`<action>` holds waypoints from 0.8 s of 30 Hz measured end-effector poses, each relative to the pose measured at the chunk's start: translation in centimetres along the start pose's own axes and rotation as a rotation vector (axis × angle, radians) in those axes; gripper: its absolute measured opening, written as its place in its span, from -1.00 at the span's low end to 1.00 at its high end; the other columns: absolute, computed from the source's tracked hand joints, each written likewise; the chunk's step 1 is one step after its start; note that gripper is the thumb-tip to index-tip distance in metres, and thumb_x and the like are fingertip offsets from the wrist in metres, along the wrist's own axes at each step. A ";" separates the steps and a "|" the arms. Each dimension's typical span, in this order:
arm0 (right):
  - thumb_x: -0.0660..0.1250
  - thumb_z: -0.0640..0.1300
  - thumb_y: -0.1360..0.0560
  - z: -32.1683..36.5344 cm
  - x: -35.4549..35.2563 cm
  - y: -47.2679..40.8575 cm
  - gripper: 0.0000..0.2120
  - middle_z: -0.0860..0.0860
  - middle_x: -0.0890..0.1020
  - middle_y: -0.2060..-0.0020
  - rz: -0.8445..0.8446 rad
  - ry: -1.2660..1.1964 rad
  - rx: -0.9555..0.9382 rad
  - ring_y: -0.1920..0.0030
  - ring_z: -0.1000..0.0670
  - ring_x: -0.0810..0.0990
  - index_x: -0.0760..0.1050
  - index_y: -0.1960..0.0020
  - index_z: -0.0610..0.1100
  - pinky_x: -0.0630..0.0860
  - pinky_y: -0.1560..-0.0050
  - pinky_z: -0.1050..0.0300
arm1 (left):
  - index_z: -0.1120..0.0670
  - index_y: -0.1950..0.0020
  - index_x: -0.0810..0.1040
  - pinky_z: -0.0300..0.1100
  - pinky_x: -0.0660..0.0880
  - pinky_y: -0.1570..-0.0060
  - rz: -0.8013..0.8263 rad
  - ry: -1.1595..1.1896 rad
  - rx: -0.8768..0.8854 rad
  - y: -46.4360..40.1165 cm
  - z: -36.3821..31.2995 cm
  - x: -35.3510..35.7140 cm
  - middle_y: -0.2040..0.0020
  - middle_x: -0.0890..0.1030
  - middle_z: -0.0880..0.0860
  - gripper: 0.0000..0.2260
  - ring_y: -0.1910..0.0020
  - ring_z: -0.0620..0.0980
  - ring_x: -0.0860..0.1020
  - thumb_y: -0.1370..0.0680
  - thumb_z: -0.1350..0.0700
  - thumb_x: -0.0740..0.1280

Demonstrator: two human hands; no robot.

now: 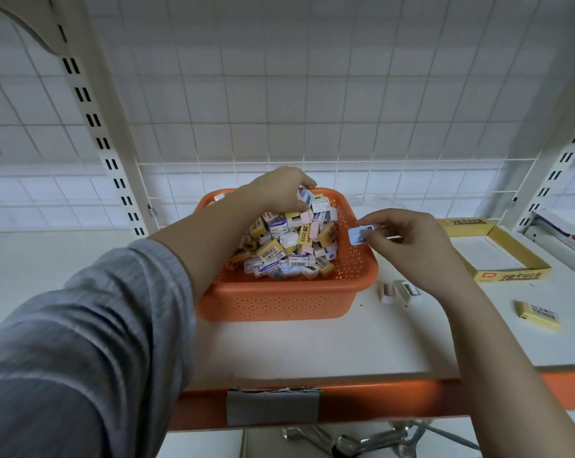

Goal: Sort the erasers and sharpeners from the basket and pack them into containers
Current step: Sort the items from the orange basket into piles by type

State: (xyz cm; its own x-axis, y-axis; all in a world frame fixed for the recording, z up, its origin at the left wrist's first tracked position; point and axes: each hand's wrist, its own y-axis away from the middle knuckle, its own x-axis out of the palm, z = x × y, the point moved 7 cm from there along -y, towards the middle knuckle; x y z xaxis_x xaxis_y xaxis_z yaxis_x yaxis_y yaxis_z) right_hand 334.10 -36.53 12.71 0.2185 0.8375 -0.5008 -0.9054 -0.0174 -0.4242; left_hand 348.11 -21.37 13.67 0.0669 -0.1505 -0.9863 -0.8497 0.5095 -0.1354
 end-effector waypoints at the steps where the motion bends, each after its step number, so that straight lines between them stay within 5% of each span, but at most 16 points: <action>1: 0.33 -0.31 -0.46 0.0 -0.2 0.0 -0.67 0.28 0.63 0.28 -0.007 0.001 0.001 0.24 0.25 0.57 0.57 0.21 0.13 0.43 0.24 0.47 | 0.04 -0.39 0.40 -0.07 0.34 -0.20 -0.003 -0.007 0.004 -0.1 -0.1 0.1 -0.37 0.43 0.03 -0.55 -0.33 0.03 0.36 -0.51 0.06 0.36; 17: 0.37 -0.23 -0.47 -2.5 -5.9 2.1 -0.84 0.14 0.59 0.29 -0.197 -0.033 0.096 0.35 0.27 0.50 0.60 0.13 0.04 0.30 0.40 0.51 | 0.01 -0.21 0.58 -0.26 0.36 0.00 -0.244 0.201 0.051 4.8 -6.5 -3.8 -0.18 0.58 -0.07 -0.69 -0.06 -0.15 0.48 -0.50 -0.05 0.35; 24: 0.36 -0.19 -0.49 -5.7 -9.4 3.0 -0.90 0.03 0.61 0.20 -0.043 0.114 0.135 0.43 0.25 0.49 0.61 0.03 -0.05 0.33 0.41 0.51 | 0.05 -0.16 0.61 -0.31 0.32 0.02 -0.385 0.273 -0.002 7.8 -12.5 -2.6 -0.07 0.62 -0.02 -0.74 -0.05 -0.08 0.52 -0.49 0.04 0.36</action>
State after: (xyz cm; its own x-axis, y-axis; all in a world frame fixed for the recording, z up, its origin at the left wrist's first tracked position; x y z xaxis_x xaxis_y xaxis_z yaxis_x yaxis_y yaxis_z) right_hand 331.39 -47.52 11.83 0.2912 0.7686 -0.5696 -0.9332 0.0971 -0.3461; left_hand 334.79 -27.64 16.31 0.2375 -0.5455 -0.8038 -0.7910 0.3717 -0.4860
